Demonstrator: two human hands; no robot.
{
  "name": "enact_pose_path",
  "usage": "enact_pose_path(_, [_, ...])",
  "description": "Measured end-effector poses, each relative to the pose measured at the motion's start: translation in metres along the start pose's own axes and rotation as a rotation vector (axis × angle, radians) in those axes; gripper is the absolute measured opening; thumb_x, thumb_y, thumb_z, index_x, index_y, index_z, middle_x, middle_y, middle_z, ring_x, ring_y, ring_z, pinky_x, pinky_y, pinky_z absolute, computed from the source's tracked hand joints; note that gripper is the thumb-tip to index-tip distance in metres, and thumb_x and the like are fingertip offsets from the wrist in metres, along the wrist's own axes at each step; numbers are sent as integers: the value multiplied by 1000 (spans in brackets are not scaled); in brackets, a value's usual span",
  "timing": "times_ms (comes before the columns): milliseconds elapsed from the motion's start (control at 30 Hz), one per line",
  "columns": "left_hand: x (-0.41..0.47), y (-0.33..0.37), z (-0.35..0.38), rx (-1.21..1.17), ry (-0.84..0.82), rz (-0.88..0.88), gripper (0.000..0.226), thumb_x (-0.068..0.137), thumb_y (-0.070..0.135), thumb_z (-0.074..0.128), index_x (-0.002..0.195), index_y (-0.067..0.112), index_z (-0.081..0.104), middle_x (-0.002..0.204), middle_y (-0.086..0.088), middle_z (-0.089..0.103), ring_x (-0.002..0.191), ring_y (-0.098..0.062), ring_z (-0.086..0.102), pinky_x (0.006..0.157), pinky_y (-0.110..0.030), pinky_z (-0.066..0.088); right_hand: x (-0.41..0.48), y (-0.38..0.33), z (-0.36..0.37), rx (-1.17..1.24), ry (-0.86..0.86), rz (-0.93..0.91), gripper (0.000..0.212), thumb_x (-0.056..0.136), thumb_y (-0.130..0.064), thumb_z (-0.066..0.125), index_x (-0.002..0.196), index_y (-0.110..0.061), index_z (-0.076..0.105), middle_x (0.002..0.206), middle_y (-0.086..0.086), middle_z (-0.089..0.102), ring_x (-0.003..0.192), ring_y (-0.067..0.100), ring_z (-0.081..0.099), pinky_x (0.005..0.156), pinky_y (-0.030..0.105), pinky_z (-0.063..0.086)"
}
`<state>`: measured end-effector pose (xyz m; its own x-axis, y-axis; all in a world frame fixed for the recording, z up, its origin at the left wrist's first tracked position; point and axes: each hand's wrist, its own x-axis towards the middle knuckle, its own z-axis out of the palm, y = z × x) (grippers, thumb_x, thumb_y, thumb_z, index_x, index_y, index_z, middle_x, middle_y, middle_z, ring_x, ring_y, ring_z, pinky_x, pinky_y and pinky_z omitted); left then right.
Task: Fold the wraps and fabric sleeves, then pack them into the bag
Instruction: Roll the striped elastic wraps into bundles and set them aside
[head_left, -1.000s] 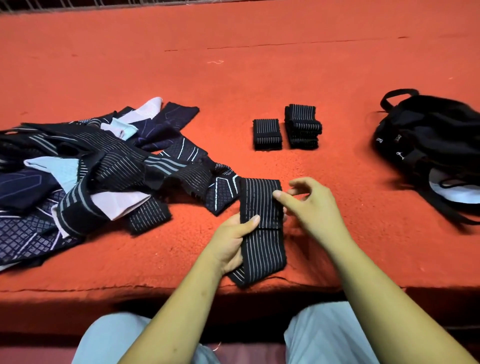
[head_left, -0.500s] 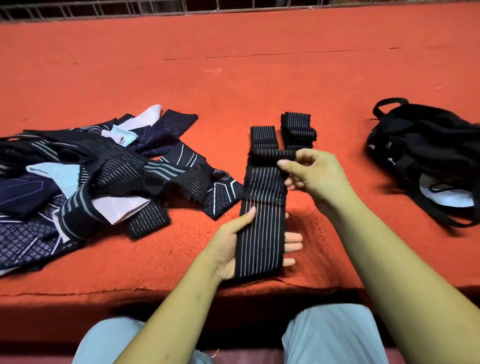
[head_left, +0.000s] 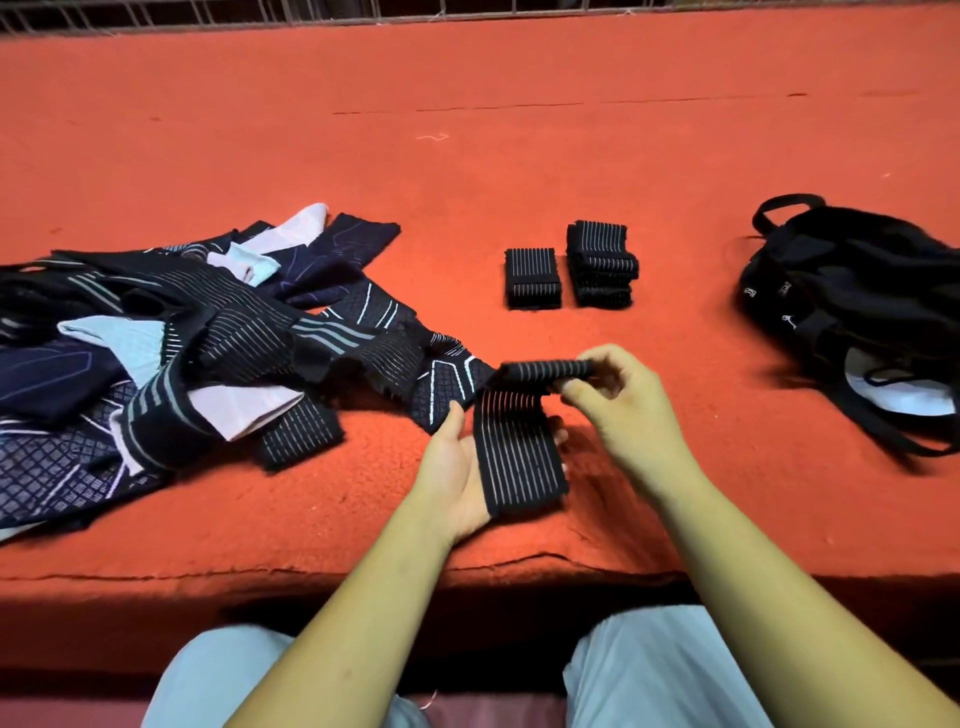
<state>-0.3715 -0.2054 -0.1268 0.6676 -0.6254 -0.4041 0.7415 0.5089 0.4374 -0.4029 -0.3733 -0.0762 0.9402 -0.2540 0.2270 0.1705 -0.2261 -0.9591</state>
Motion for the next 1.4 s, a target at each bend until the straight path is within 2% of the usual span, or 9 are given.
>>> enact_pose_path(67, [-1, -2, -1, 46, 28, -4, 91, 96, 71, 21, 123, -6, 62, 127, -32, 60, 114, -43, 63, 101, -57, 43, -16, 11, 5, -17, -71, -20, 27, 81, 12, 62, 89, -13, 59, 89, 5, 68, 79, 5, 62, 78, 20, 48])
enact_pose_path(233, [-5, -1, -4, 81, 48, 0, 93, 97, 70, 18, 107, -3, 74, 120, -30, 65, 104, -41, 68, 96, -55, 46, -41, 38, 11, -139, -195, -75, 22, 77, -7, 59, 90, -25, 59, 113, -11, 69, 113, 8, 61, 103, 27, 42])
enact_pose_path(533, [-2, -6, -5, 86, 43, 28, 88, 96, 71, 23, 133, 0, 58, 133, -23, 60, 120, -39, 60, 104, -57, 43, -56, 53, 7, -148, -259, -79, 27, 83, 3, 57, 91, -23, 59, 128, -12, 65, 136, 4, 44, 114, 19, 28])
enact_pose_path(767, [-2, -12, -7, 123, -23, 131, 53, 99, 36, 44, 139, 1, 52, 133, -20, 58, 117, -32, 59, 109, -55, 40, -62, 60, 9, -301, -240, -250, 37, 70, 2, 40, 84, -14, 71, 134, -8, 62, 137, 8, 45, 117, 32, 30])
enact_pose_path(867, [-3, -13, -7, 136, -60, 250, 49, 96, 16, 50, 140, -6, 47, 137, -23, 56, 122, -35, 57, 106, -53, 45, -64, 54, 13, -234, -132, -209, 30, 76, -7, 43, 78, -15, 72, 126, -9, 67, 131, 7, 52, 114, 31, 34])
enact_pose_path(1000, [-7, -11, 0, 151, -126, 382, 50, 90, 10, 56, 137, -5, 49, 132, -18, 62, 118, -28, 63, 99, -45, 52, -57, 38, 22, -186, 94, -34, 13, 92, -16, 61, 103, -19, 68, 109, -8, 68, 104, -1, 62, 92, 14, 44])
enact_pose_path(1100, [-7, -6, 6, 158, -134, 441, 47, 95, 5, 49, 141, -5, 43, 127, -16, 65, 113, -28, 65, 97, -47, 53, -49, 33, 30, -103, -15, 156, 14, 95, -29, 64, 103, -17, 64, 88, -6, 70, 74, 1, 65, 71, 19, 48])
enact_pose_path(1200, [-2, 2, 19, 220, -8, 492, 52, 92, 11, 57, 139, -3, 42, 116, -18, 67, 94, -31, 69, 77, -48, 58, -45, 30, 36, -64, -104, 176, 27, 99, -30, 56, 90, -5, 59, 55, 4, 59, 42, 10, 51, 49, 25, 39])
enact_pose_path(1400, [24, 27, 37, 416, 224, 629, 29, 98, 19, 58, 124, 5, 58, 111, -14, 69, 99, -28, 65, 92, -48, 53, -17, 23, 35, 72, -77, 150, 10, 98, -14, 59, 88, -9, 59, 54, 3, 52, 40, 10, 44, 43, 19, 33])
